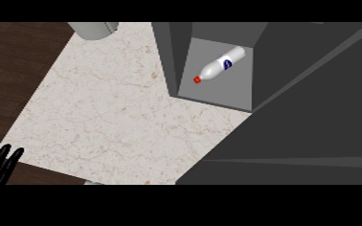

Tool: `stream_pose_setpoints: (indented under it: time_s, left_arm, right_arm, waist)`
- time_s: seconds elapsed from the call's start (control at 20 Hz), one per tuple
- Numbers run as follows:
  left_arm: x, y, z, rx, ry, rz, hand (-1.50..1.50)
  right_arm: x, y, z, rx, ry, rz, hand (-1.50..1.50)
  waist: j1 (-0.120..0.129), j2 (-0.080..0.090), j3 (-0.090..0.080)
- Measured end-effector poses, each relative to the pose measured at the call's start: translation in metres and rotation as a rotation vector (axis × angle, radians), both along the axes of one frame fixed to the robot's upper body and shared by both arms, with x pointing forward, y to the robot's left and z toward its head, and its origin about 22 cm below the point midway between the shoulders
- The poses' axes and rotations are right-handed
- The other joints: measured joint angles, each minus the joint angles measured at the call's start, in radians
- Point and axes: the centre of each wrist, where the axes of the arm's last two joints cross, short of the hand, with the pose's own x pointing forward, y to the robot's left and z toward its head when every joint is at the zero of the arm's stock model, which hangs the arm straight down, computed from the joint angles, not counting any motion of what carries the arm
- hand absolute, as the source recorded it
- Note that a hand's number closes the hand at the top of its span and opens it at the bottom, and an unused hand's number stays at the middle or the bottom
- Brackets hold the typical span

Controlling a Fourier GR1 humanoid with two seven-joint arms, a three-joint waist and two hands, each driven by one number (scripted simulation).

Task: Pick up the bottled water, place it into the cabinet and close the cabinet

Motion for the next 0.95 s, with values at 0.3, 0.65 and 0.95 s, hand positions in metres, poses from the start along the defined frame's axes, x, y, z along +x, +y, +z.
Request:
stream_pose_setpoints:
  time_s: [0.3,0.65,0.95]
  left_arm:
    - [-0.003,0.004,-0.002,-0.008,0.02,0.015,-1.5]
    - [-0.002,0.01,0.0,-0.018,0.032,0.019,-1.5]
    - [-0.004,0.011,-0.003,-0.024,0.037,0.022,-1.5]
  right_arm:
    - [0.058,0.012,-0.001,0.002,0.042,-0.201,1.5]
    - [0.144,0.042,0.017,-0.052,0.096,-0.351,1.5]
    - [0.18,0.059,0.016,-0.09,0.14,-0.338,1.5]
  waist:
    - [-0.025,-0.012,0.004]
    - [-0.053,-0.021,0.009]
    - [-0.098,-0.048,0.021]
